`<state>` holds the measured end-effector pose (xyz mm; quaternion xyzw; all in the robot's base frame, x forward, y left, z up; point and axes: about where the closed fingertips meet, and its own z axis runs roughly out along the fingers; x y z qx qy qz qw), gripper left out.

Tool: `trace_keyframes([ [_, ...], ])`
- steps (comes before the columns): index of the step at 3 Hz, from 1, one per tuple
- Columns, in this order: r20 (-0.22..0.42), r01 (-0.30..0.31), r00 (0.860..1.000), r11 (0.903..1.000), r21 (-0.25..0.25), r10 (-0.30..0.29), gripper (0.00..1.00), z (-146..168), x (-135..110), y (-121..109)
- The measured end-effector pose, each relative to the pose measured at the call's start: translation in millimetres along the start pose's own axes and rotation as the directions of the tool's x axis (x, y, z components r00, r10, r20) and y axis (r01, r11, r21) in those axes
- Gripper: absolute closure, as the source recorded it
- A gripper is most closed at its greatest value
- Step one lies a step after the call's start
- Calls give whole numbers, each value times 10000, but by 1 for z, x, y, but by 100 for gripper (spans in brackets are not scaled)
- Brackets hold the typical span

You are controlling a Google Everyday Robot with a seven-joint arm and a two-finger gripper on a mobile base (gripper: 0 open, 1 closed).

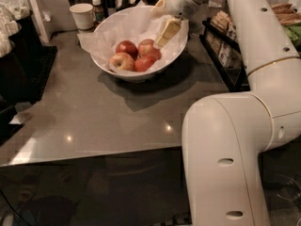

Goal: Pick apple from white bowl

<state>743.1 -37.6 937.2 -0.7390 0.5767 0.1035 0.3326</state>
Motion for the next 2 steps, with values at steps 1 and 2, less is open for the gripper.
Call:
trace_keyframes([
  [1,10,71,10000,9999,-138,-71,20,15,7,-2],
  [2,20,135,9999,9989,-458,-135,19,33,13,1],
])
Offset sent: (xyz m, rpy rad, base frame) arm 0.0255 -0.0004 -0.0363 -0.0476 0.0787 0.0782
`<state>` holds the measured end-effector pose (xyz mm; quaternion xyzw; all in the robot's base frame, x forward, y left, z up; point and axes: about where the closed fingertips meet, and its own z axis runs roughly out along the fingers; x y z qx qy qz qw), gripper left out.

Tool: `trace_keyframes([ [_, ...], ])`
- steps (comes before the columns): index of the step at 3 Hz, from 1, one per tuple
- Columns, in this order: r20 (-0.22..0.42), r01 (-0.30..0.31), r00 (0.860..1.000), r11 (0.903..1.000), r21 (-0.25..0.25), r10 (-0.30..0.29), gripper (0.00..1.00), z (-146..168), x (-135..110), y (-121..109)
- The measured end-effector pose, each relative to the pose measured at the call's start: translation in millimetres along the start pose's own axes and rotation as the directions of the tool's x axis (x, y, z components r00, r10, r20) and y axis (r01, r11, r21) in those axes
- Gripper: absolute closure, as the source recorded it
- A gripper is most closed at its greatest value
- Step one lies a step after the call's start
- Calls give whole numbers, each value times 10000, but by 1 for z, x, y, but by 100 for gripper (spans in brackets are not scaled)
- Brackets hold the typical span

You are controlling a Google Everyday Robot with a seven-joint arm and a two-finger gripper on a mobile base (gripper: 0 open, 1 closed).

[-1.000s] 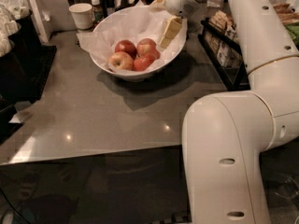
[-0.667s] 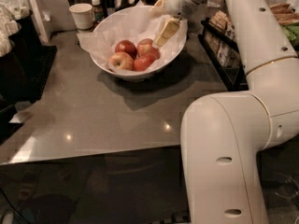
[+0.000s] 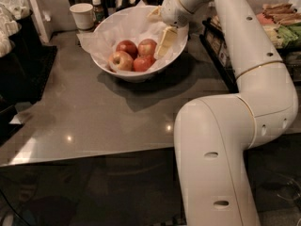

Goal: Pick apple from white bowl

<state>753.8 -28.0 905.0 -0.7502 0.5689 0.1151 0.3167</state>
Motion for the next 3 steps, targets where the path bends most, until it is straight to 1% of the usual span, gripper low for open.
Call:
trace_keyframes([
  [1,-123,78,9999,9998,-183,-81,19,9,5,1],
  [3,-246,240,9994,9994,-250,-246,19,16,11,0],
])
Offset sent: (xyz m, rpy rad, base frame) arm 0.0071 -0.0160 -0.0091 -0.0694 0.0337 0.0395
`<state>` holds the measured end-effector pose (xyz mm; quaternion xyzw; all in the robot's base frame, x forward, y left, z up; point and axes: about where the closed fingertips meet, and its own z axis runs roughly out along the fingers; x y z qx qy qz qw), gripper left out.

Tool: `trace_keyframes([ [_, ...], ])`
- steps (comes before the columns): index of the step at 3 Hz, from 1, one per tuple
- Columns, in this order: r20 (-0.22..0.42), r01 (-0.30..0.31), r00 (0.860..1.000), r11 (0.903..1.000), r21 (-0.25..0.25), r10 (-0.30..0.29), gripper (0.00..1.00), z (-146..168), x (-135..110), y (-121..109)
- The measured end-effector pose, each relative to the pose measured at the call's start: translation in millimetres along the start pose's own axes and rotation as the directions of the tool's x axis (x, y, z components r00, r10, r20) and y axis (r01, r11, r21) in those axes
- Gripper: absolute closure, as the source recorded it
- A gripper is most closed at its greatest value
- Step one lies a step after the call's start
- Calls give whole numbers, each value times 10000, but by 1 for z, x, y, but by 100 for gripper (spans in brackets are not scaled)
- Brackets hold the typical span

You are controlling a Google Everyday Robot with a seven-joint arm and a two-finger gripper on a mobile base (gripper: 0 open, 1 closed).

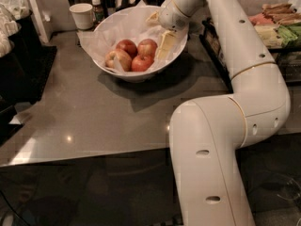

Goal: Pick apple from white bowl

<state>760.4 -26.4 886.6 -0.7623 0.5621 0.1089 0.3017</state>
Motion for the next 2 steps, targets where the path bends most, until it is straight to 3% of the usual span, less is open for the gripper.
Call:
trace_keyframes([
  [2,439,262,9987,9994,-230,-252,20,24,-8,-2],
])
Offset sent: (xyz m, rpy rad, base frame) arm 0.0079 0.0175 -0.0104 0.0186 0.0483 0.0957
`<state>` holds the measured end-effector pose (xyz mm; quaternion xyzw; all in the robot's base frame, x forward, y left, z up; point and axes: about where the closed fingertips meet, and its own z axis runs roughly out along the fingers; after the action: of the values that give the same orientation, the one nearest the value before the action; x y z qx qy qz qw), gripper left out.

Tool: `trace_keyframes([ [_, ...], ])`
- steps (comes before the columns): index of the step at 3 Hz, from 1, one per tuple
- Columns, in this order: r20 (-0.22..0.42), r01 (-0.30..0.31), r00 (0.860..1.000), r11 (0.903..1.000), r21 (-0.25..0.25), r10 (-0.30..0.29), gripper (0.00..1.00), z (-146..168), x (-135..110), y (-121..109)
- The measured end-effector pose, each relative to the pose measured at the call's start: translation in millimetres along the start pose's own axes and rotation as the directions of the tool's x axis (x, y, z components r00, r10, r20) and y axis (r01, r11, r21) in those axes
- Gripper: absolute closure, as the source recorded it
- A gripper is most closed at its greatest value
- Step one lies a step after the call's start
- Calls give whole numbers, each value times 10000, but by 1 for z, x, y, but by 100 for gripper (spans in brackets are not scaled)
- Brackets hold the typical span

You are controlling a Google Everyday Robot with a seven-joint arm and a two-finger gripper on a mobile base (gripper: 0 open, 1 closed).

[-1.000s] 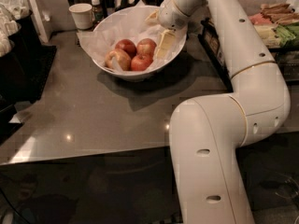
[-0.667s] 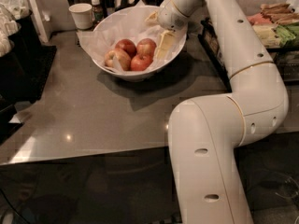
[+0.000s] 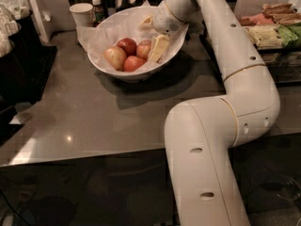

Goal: Pick apple from white bowl

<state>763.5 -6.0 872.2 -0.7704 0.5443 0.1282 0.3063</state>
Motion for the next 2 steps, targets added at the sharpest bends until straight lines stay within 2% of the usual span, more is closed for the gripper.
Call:
trace_keyframes([
  [2,189,42,9998,10000,-89,-41,20,10,-3,-1],
])
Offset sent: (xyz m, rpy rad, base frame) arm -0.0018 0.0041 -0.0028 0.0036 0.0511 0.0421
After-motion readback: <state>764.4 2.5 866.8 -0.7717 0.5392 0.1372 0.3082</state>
